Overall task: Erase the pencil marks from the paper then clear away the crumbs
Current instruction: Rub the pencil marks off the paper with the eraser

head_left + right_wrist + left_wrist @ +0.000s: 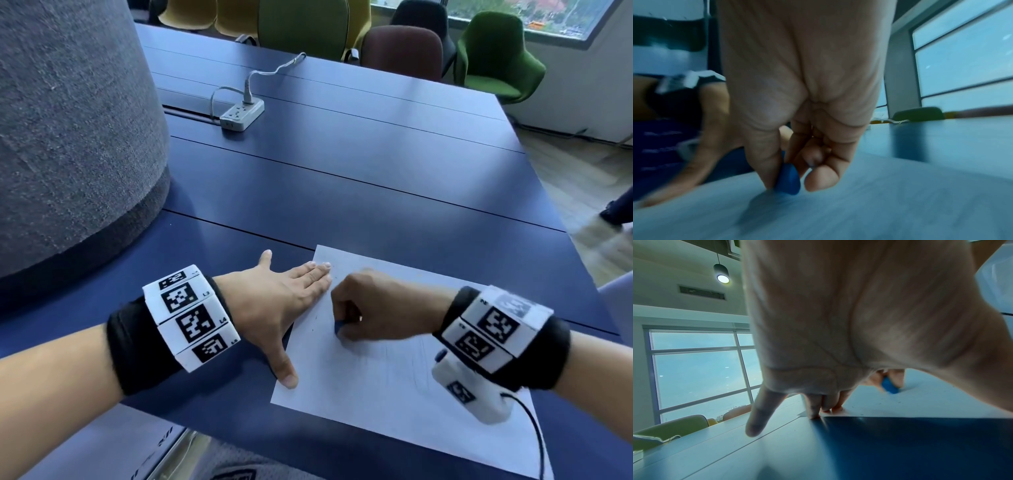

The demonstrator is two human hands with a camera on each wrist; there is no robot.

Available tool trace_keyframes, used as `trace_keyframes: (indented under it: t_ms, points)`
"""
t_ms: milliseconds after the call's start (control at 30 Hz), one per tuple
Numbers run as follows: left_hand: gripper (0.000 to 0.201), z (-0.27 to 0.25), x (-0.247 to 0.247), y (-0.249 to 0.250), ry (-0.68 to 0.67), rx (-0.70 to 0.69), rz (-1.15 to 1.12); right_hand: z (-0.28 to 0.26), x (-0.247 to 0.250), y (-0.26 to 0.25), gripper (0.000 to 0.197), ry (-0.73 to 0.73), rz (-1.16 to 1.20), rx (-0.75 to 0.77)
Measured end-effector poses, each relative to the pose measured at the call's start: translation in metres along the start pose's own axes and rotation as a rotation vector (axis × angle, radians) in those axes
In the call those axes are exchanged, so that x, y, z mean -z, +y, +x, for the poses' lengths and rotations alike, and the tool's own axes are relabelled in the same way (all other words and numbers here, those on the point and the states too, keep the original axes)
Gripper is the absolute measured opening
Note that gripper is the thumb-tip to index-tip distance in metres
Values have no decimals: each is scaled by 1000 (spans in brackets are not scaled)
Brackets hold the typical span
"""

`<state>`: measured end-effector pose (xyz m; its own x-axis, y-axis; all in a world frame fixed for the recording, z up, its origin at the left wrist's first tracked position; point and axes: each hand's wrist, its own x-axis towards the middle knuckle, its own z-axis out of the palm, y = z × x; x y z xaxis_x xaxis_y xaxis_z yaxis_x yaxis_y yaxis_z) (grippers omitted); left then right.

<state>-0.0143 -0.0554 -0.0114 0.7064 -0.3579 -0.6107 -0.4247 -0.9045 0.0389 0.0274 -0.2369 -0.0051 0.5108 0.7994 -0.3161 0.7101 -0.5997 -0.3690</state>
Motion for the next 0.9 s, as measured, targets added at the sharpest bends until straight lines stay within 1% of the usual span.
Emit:
trace_keyframes:
  t_ms: [67, 133, 200, 267, 300, 367, 433, 467, 500, 600, 667, 767, 833, 900]
  points:
    - [146, -1, -1, -1, 8, -1, -12, 5, 9, 11, 7, 74, 5, -49]
    - [146, -1, -1, 0, 6, 0, -12, 2, 6, 8, 7, 71, 10, -30]
    - [146, 0, -1, 1, -4, 2, -1, -6, -5, -7, 6, -26, 38, 34]
    - [146, 1, -1, 0, -4, 1, 9, -9, -9, -16, 4, -122, 68, 63]
    - [146, 1, -1, 0, -2, -1, 7, -6, -6, -13, 5, -111, 57, 50]
    - [147, 1, -2, -2, 7, -6, -8, 4, 5, 0, 7, -7, 29, -14]
    - [147, 0, -2, -1, 14, -11, -19, 6, 8, 8, 8, 83, 2, -39]
    - [147, 0, -2, -1, 14, -12, -21, 4, 6, 6, 8, 87, -12, -30]
    - [147, 0, -2, -1, 12, -13, -22, 0, 2, 1, 7, 59, -17, -11]
    - [147, 2, -2, -1, 6, -12, -10, -7, -5, -13, 4, -71, 7, 35]
    - [147, 2, -2, -2, 12, -14, -12, 1, 6, -7, 8, -44, -35, -4]
    - [147, 1, -2, -2, 16, -8, -19, 19, 22, 14, 8, 67, -26, -105]
    - [147, 1, -2, -2, 18, -9, -23, 19, 20, 14, 10, 93, -30, -110]
    - [148, 2, -3, -2, 29, -20, -34, 12, 13, 4, 11, 55, -61, -63]
